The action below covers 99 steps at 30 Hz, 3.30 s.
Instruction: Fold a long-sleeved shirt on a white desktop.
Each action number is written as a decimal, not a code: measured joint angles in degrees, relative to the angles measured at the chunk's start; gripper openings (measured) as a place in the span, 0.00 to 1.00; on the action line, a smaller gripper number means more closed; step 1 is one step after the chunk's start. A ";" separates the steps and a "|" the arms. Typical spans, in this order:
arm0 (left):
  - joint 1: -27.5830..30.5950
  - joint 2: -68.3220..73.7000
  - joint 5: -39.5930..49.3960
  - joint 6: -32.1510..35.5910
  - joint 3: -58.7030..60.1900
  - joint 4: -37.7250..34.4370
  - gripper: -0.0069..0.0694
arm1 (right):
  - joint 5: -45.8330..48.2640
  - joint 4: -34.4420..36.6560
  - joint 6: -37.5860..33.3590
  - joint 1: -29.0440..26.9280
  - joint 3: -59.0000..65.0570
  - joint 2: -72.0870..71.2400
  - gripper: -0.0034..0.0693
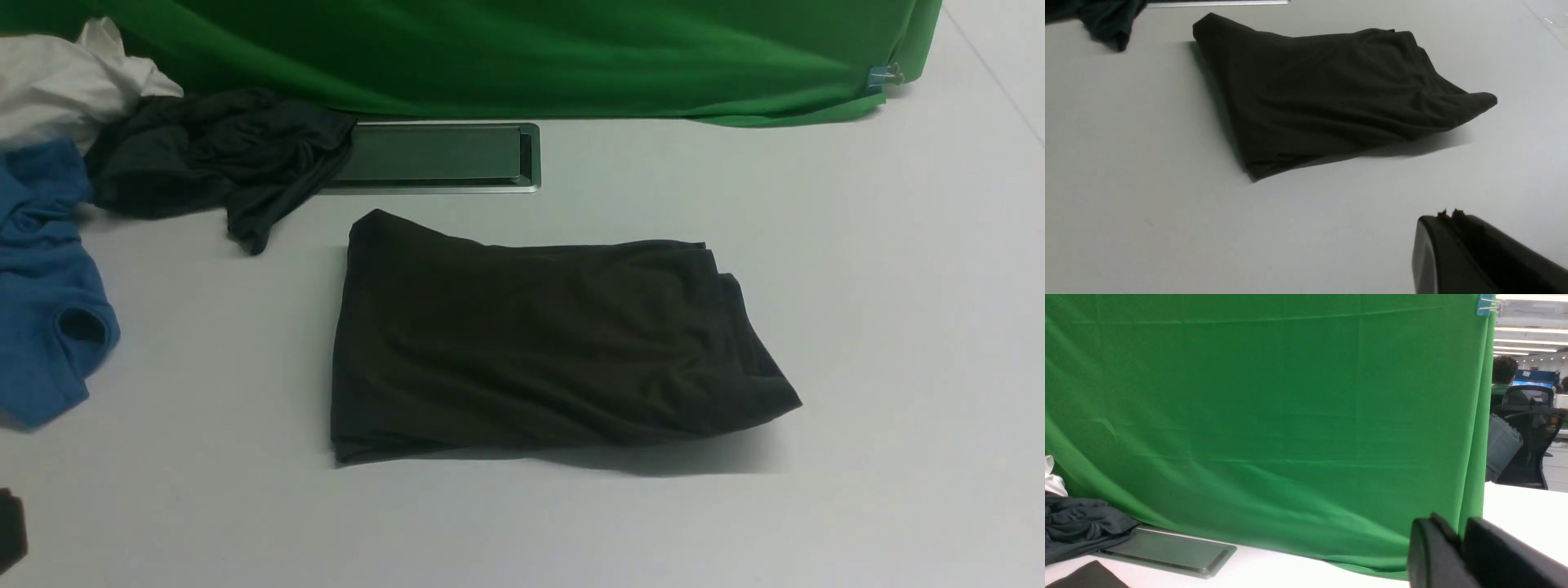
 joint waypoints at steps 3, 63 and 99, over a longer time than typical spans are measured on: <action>0.00 0.00 -2.37 7.30 0.00 3.60 0.11 | 0.00 0.00 0.00 0.00 0.00 0.00 0.21; 3.52 -20.44 -54.71 -7.65 50.34 21.12 0.11 | 0.16 0.11 1.41 0.00 0.07 0.00 0.37; 3.52 -20.44 -54.77 -7.65 50.34 21.38 0.11 | 23.62 -4.91 10.25 -10.54 13.68 -18.49 0.38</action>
